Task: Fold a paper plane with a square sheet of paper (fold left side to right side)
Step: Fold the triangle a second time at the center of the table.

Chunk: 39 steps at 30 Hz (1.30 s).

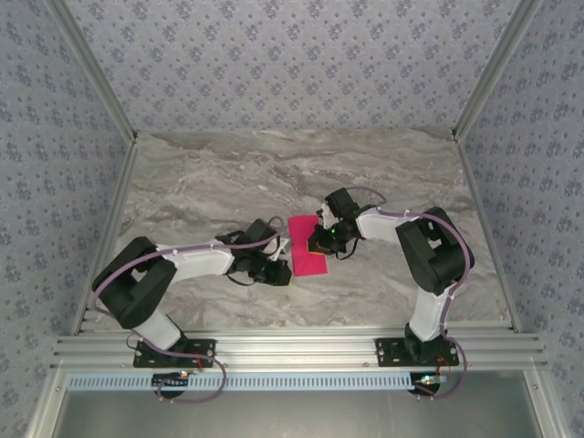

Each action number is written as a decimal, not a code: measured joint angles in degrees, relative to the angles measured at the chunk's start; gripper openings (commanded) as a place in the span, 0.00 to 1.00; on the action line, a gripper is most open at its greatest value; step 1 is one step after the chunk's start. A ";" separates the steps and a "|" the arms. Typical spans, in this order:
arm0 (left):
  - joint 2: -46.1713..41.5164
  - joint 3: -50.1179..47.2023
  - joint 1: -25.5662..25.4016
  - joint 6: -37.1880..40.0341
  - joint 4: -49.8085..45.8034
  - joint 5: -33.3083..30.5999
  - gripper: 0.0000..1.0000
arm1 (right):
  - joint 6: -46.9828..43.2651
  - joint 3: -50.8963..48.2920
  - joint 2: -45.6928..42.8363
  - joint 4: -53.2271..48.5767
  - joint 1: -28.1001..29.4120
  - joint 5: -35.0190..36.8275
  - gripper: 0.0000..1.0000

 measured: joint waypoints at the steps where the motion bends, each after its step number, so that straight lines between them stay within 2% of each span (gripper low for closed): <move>1: -0.20 0.55 0.20 -0.15 -0.22 0.31 0.11 | 0.00 0.02 0.00 0.00 0.00 0.00 0.11; 9: 5.51 8.09 0.48 -0.20 1.44 1.92 0.15 | 0.02 0.09 0.00 -0.09 0.04 0.15 0.12; 16: 10.16 8.92 0.48 0.09 1.25 0.35 0.15 | 0.02 0.09 0.00 0.11 0.04 -0.22 0.11; 24: 10.84 8.90 -0.20 0.28 1.09 -2.62 0.14 | 0.02 -2.03 -4.20 0.31 0.28 0.24 0.10; 29: 10.84 8.90 -0.68 0.31 1.11 -3.74 0.14 | 0.04 -4.72 -8.44 1.16 2.64 0.24 0.10; 39: 10.84 8.94 -1.16 0.50 1.09 -4.98 0.14 | 0.31 -3.82 -4.79 2.16 5.66 0.26 0.10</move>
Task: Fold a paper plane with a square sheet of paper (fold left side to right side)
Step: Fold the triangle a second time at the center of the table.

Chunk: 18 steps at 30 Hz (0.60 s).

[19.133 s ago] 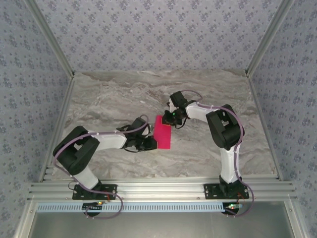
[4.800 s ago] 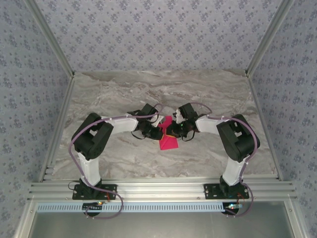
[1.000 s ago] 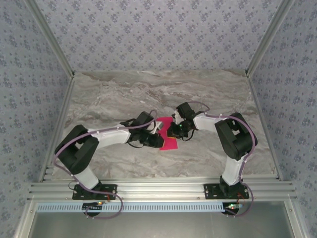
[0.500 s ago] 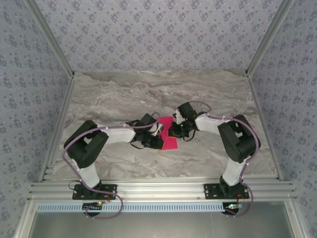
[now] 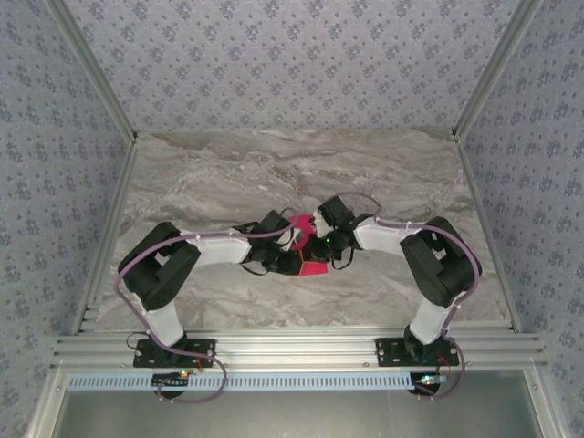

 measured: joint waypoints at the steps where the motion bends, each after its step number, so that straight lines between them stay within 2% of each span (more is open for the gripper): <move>1: 0.00 0.00 0.00 0.04 0.02 0.02 0.14 | 0.00 0.44 0.57 -0.07 0.00 0.24 0.10; 18: 0.24 0.09 -0.74 0.17 1.49 -1.05 0.14 | -2.93 1.31 2.62 -1.57 -2.43 0.55 0.09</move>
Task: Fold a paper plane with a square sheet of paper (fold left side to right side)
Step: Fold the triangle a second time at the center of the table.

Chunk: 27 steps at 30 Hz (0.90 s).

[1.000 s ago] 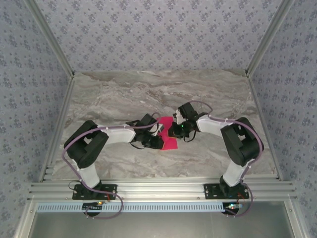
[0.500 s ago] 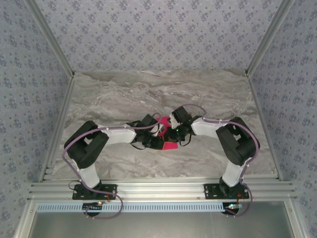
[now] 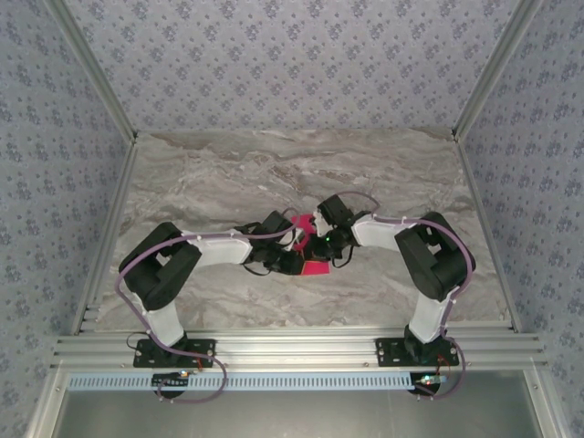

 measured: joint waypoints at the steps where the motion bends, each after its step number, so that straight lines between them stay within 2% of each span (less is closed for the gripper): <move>1: 0.00 -0.20 0.00 0.00 0.50 0.00 0.14 | -0.24 -0.24 -0.11 0.04 -0.52 -0.33 0.09; 20: -0.02 -1.53 0.00 -0.09 3.50 0.02 0.15 | -5.79 0.52 0.31 -2.67 -10.51 -2.16 0.09; 27: -0.48 -1.27 -0.07 -0.48 3.26 0.68 0.22 | -6.43 1.14 0.92 -3.45 -10.84 -2.71 0.09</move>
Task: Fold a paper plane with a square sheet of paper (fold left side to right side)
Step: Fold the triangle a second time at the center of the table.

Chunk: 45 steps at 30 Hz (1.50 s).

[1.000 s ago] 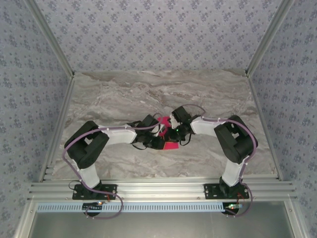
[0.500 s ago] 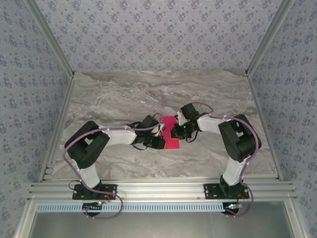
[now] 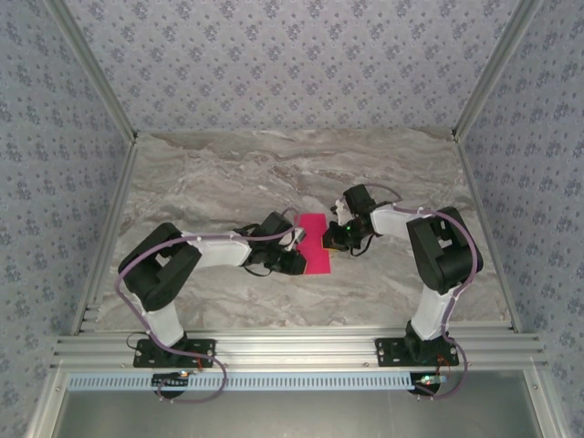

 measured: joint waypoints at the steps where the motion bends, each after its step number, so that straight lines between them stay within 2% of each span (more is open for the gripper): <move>1: -0.04 0.44 -0.11 0.04 -0.61 -0.02 0.22 | -0.07 0.02 0.02 -0.02 -0.04 -0.11 0.09; 7: -0.07 4.46 -0.31 0.61 -6.08 0.68 0.22 | -0.39 0.09 0.07 -0.15 -0.04 -0.13 0.09; 15: 2.71 11.63 -0.46 2.40 -7.41 2.60 0.21 | -0.39 0.37 0.15 -0.61 -0.04 -0.09 0.09; 22: 7.87 12.72 -1.01 3.08 -7.96 2.82 0.21 | -0.39 0.42 0.24 -0.68 -0.04 -0.11 0.09; 29: 8.11 12.92 -1.01 4.02 -8.66 2.58 0.20 | -0.44 0.76 0.42 -1.16 -0.04 -0.07 0.09; 34: 7.02 10.43 -1.01 4.17 -6.19 2.54 0.20 | -0.83 1.09 0.61 -1.64 -0.04 -0.07 0.09; 45: -1.99 -0.96 -0.96 3.52 -4.72 2.12 0.19 | -1.03 1.16 0.68 -1.68 -0.04 -0.15 0.10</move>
